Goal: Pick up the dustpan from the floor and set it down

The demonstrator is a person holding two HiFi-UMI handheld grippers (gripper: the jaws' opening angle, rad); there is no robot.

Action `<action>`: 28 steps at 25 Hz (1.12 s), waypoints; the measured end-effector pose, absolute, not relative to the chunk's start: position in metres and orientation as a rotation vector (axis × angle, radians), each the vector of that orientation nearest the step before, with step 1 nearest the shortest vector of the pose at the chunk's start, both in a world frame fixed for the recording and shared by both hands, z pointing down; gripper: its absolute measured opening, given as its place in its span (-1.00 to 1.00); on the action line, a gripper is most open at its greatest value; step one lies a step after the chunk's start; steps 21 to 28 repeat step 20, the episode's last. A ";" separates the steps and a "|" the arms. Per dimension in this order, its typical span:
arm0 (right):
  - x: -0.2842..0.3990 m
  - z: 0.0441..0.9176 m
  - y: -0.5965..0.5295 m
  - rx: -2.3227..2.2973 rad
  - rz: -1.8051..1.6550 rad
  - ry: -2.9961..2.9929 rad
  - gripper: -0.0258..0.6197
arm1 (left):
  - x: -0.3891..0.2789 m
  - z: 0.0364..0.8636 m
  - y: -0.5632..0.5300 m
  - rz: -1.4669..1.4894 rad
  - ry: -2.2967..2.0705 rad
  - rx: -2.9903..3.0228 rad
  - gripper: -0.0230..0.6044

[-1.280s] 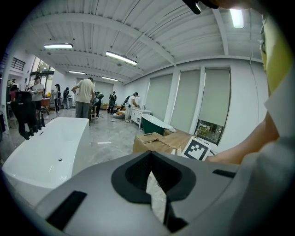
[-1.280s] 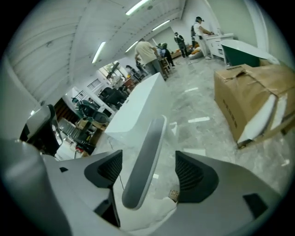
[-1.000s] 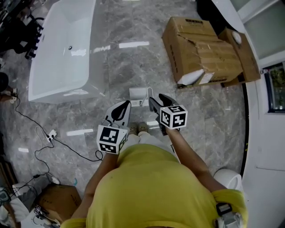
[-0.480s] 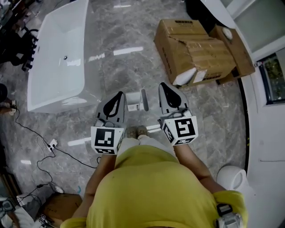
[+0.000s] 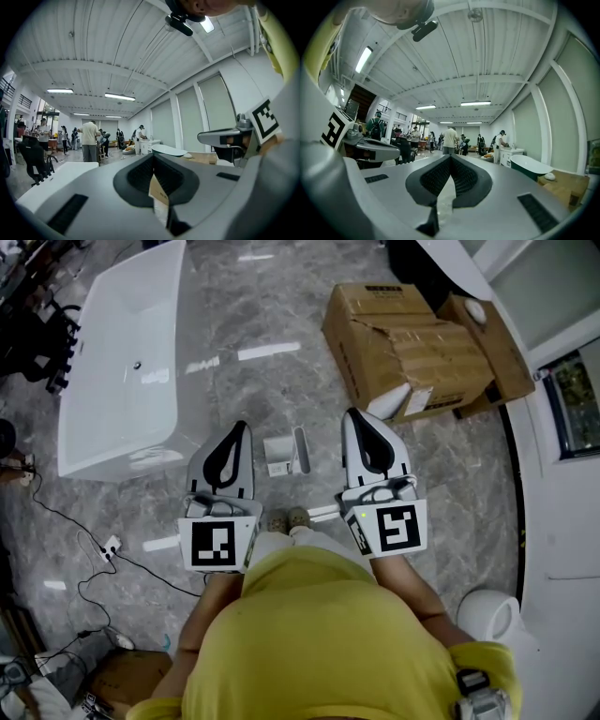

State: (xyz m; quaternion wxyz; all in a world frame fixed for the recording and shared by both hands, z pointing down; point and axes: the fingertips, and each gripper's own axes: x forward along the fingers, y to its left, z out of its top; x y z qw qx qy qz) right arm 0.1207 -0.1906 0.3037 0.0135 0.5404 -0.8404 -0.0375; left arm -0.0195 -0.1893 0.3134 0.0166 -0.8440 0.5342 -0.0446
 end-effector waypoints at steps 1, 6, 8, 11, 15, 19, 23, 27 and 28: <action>0.121 0.305 -0.190 1.683 -0.111 -2.617 -0.89 | -0.019 0.314 -0.189 -0.143 1.662 -2.625 -0.92; 0.124 0.308 -0.190 1.680 -0.105 -2.615 -0.89 | -0.018 0.316 -0.186 -0.146 1.666 -2.631 -0.92; 0.125 0.310 -0.190 1.680 -0.096 -2.616 -0.89 | -0.017 0.316 -0.185 -0.146 1.659 -2.629 -0.92; 0.124 0.312 -0.189 1.673 -0.086 -2.622 -0.89 | -0.019 0.319 -0.184 -0.162 1.660 -2.621 -0.92; 0.124 0.313 -0.187 1.667 -0.079 -2.626 -0.89 | -0.017 0.317 -0.182 -0.149 1.661 -2.619 -0.92; 0.122 0.314 -0.184 1.666 -0.076 -2.627 -0.89 | -0.018 0.316 -0.180 -0.145 1.660 -2.613 -0.92; 0.121 0.314 -0.183 1.666 -0.076 -2.627 -0.89 | -0.019 0.317 -0.179 -0.158 1.667 -2.617 -0.92; 0.121 0.314 -0.183 1.666 -0.076 -2.627 -0.89 | -0.019 0.317 -0.179 -0.158 1.667 -2.617 -0.92; 0.121 0.314 -0.183 1.666 -0.076 -2.627 -0.89 | -0.019 0.317 -0.179 -0.158 1.667 -2.617 -0.92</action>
